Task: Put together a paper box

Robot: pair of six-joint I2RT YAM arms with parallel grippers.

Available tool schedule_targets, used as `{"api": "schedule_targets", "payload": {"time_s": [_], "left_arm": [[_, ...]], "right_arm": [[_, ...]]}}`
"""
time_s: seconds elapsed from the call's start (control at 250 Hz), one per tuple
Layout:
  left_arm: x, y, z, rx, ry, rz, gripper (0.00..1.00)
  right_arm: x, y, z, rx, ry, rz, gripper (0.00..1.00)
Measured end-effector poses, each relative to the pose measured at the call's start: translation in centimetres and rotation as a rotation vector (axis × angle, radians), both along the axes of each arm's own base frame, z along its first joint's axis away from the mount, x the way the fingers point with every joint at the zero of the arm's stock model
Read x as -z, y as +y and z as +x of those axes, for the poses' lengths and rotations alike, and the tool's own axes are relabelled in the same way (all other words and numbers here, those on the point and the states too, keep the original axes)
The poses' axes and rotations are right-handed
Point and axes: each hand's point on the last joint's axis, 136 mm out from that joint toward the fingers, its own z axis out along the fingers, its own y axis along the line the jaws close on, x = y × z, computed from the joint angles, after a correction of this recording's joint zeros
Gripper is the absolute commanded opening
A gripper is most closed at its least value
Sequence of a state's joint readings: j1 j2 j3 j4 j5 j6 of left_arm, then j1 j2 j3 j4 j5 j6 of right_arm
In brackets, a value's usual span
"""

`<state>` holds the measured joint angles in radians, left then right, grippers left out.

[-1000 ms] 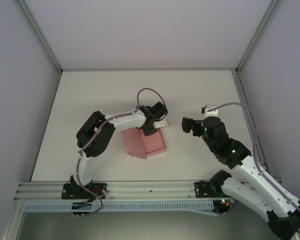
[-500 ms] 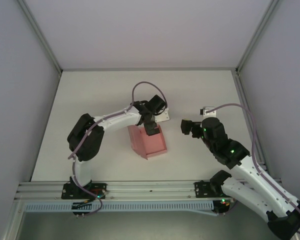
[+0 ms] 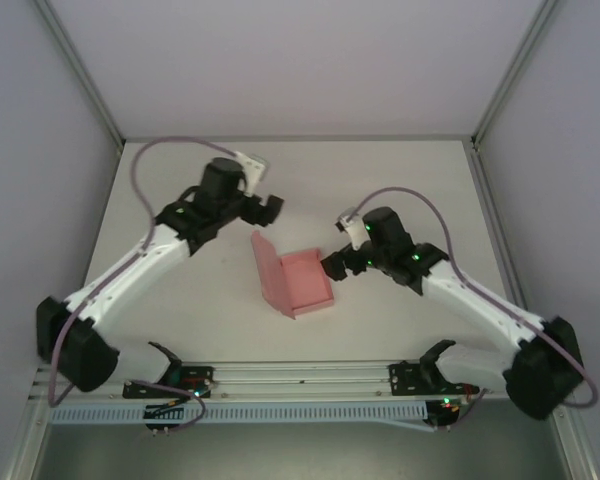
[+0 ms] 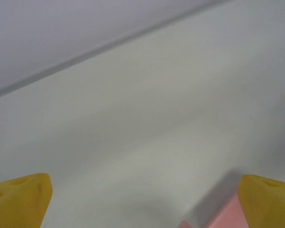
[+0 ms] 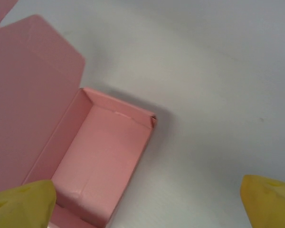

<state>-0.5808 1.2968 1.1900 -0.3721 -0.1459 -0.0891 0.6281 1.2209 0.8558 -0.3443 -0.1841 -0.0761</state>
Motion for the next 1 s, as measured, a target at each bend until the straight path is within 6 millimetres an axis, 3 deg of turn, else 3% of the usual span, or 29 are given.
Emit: {"api": "schedule_targets", "payload": {"time_s": [0.08, 0.156, 0.299, 0.447, 0.563, 0.675, 0.998], "left_arm": [[0.5, 4.6, -0.3, -0.163, 0.022, -0.085, 1.0], [2.3, 7.1, -1.1, -0.261, 0.073, -0.126, 1.0], [5.9, 8.7, -2.4, -0.348, 0.171, -0.135, 1.0], [7.3, 9.6, -3.2, -0.395, 0.205, -0.135, 1.0], [7.4, 9.8, -3.2, -0.408, 0.207, -0.138, 1.0], [7.4, 9.9, -3.2, -0.415, 0.204, -0.136, 1.0], [7.4, 10.4, -3.1, -0.439, 0.194, -0.125, 1.0]], "right_arm": [[0.9, 2.3, 1.8, -0.115, 0.006, -0.053, 1.0], [2.3, 4.3, 3.1, -0.25, -0.005, -0.117, 1.0], [6.3, 6.6, 3.7, -0.461, 0.024, -0.239, 0.99], [9.5, 8.5, 3.8, -0.571, 0.068, -0.32, 0.92], [11.1, 9.6, 3.8, -0.609, 0.067, -0.361, 0.76], [12.1, 9.8, 3.8, -0.598, 0.075, -0.39, 0.47], [12.6, 9.5, 6.2, -0.39, 0.056, -0.404, 0.15]]}}
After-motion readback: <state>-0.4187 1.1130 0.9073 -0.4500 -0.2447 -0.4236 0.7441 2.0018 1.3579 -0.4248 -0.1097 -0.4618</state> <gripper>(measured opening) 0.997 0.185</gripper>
